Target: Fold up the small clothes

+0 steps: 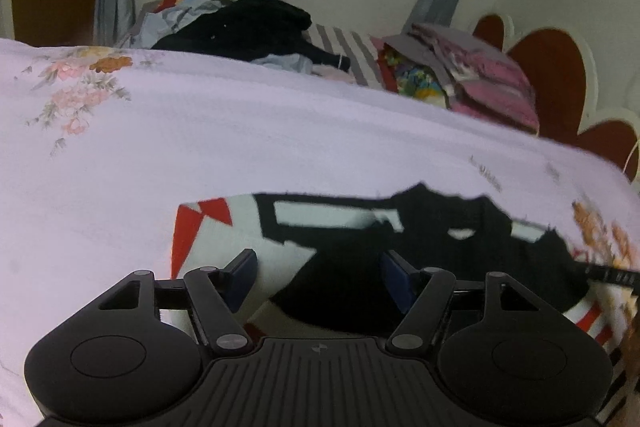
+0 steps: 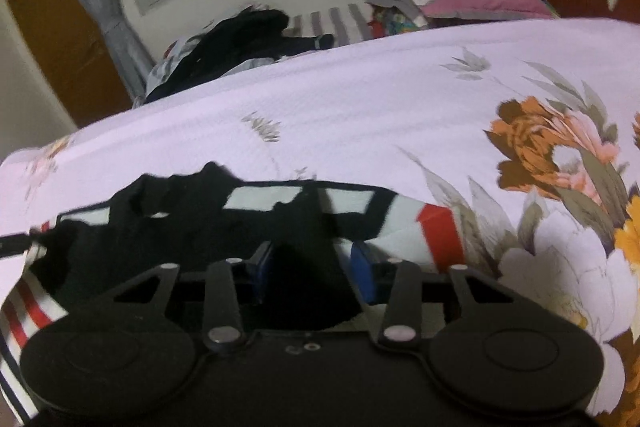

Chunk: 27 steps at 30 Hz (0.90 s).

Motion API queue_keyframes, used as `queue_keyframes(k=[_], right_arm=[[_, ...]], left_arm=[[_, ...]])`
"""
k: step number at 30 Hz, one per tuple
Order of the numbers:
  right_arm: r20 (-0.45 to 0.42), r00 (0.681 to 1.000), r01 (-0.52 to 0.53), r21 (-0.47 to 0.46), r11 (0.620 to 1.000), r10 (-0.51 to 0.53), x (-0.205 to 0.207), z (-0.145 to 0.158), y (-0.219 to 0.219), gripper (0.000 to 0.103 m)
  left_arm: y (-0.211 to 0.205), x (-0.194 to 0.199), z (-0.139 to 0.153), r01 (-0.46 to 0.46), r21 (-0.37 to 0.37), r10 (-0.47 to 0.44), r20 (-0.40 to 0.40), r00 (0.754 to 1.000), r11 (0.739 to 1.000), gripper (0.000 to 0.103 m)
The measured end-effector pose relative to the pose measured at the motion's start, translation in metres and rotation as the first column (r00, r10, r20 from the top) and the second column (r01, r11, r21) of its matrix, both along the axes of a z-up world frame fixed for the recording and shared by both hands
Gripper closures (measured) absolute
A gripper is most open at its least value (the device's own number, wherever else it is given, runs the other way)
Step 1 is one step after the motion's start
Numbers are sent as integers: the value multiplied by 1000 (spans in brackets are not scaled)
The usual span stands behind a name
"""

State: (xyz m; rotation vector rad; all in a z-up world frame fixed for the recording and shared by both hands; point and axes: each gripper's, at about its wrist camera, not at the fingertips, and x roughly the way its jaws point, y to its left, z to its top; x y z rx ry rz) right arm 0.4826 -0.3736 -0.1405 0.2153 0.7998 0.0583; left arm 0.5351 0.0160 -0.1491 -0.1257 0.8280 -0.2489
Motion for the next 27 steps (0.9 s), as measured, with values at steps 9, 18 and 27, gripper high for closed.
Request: queue_keyframes(k=[9,18,27], right_arm=[[0,1000,0,-36,999,0,3,-2,2,82],[136,990,38,-118,992,-21,-3,14,10,98],[67,991,125,-127,984,-118,6,-12,-2,98]], left_arm=[[-9,16,-19,-11,56,15,-62,998,998,36],[-23,4,-20,-31,150,24,46,999,988,99],[-16,5,-30,-163,149,147,113,983,975,99]])
